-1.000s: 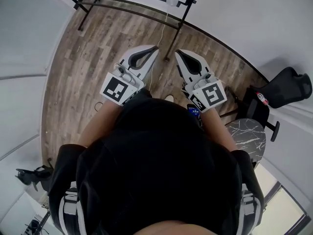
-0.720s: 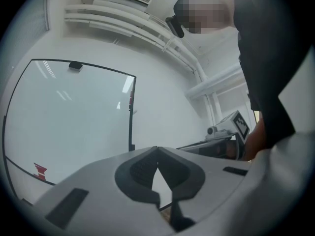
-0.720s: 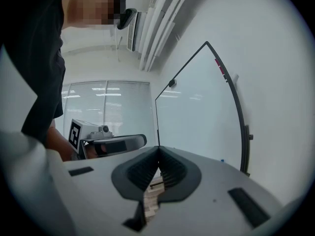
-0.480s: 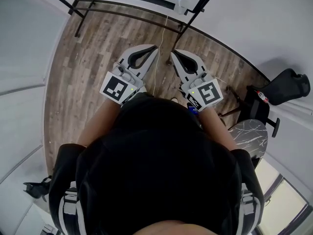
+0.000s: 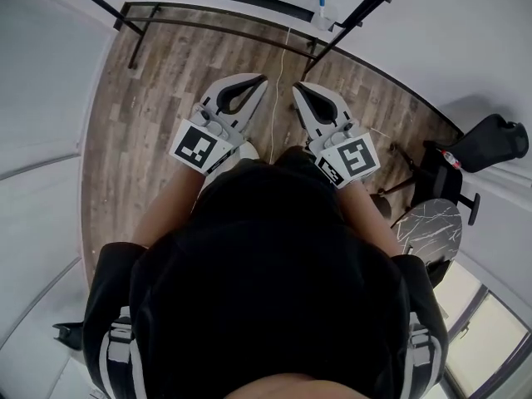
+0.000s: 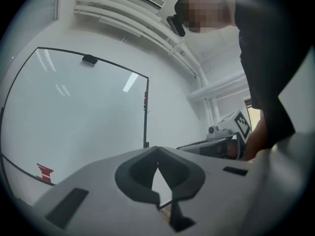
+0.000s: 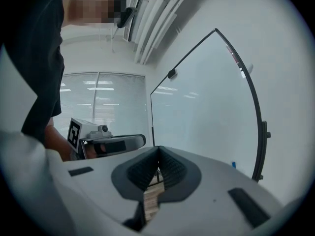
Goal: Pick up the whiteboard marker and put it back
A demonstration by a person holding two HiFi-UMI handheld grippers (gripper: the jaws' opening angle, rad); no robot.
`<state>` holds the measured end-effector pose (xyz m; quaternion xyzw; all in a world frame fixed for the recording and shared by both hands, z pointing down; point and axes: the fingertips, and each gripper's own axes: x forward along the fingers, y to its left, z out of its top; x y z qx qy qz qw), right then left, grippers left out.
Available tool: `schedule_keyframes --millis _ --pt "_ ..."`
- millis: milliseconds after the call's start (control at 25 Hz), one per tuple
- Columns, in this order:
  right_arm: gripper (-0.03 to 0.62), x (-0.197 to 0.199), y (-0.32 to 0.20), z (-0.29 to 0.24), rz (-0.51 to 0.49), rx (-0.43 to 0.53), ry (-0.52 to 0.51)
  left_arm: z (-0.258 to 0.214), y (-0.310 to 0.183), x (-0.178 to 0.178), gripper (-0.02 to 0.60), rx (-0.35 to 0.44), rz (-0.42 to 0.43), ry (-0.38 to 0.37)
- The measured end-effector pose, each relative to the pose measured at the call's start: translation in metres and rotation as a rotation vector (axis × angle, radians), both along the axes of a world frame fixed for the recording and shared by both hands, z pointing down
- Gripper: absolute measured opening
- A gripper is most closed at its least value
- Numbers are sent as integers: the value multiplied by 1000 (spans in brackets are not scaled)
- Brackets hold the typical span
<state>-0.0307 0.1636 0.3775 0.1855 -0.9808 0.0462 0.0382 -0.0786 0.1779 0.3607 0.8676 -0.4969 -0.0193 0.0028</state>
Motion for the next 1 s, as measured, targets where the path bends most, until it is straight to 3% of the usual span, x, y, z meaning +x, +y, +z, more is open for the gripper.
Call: schedule_keyframes --millis 480,1000 --pt "-3 -12 -42 8 44 -10 13 10 -35 -16 3 -21 37 1" --pt "-3 -10 -132 22 56 -33 31 18 -122 -11 3 -37 48 -18"
